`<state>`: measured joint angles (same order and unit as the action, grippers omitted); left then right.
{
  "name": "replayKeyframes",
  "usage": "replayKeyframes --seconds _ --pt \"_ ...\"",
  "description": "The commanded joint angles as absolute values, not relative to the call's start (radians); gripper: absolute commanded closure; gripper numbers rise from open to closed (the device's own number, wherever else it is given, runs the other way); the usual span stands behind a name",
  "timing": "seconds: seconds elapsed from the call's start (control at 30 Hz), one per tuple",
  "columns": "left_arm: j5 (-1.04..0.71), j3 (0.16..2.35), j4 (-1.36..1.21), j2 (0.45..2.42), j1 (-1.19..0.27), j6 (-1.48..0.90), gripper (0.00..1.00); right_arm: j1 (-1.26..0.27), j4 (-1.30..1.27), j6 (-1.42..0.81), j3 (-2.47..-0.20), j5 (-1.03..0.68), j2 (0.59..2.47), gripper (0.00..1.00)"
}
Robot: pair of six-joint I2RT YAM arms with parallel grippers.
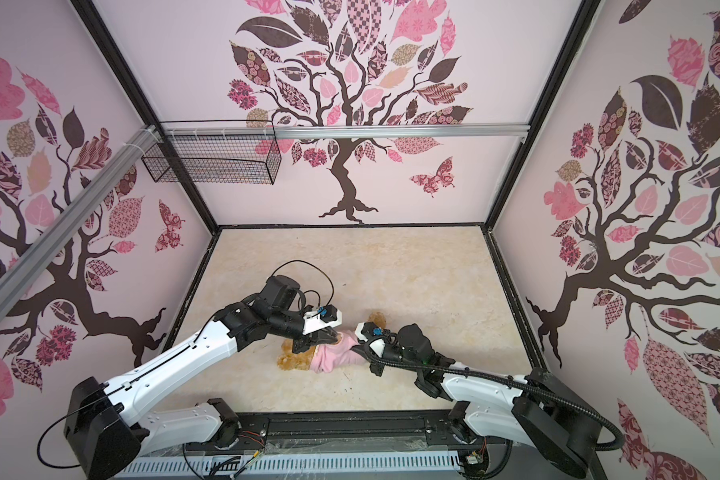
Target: Dress the teddy bear
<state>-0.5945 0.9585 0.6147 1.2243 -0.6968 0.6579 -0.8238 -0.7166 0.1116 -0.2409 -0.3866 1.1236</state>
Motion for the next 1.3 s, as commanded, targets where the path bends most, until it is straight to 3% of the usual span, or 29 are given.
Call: replayKeyframes --seconds 0.0,0.37,0.5,0.57,0.7,0.97,1.27 --pt "-0.564 0.997 0.639 1.242 -0.708 0.678 0.77 -0.831 -0.769 0.106 -0.265 -0.396 1.109 1.00" --pt "-0.518 0.998 0.713 1.284 -0.761 0.726 0.66 -0.836 -0.759 0.050 -0.307 -0.374 1.124 1.00" --pt "-0.473 0.992 0.777 1.303 -0.793 0.759 0.66 -0.836 -0.760 -0.035 -0.341 -0.336 1.133 1.00" --pt "-0.459 0.990 0.790 1.308 -0.796 0.768 0.72 -0.836 -0.781 -0.093 -0.352 -0.335 1.135 1.00" --pt "-0.492 0.988 0.744 1.269 -0.795 0.749 1.00 -0.837 -0.779 -0.172 -0.367 -0.292 1.128 1.00" --pt "-0.692 0.809 0.265 1.015 -0.671 0.431 1.00 -0.825 -0.738 -0.144 -0.284 -0.165 1.088 1.00" --pt "-0.754 0.726 0.128 0.938 -0.578 0.306 1.00 -0.819 -0.782 -0.088 -0.188 -0.081 1.011 1.00"
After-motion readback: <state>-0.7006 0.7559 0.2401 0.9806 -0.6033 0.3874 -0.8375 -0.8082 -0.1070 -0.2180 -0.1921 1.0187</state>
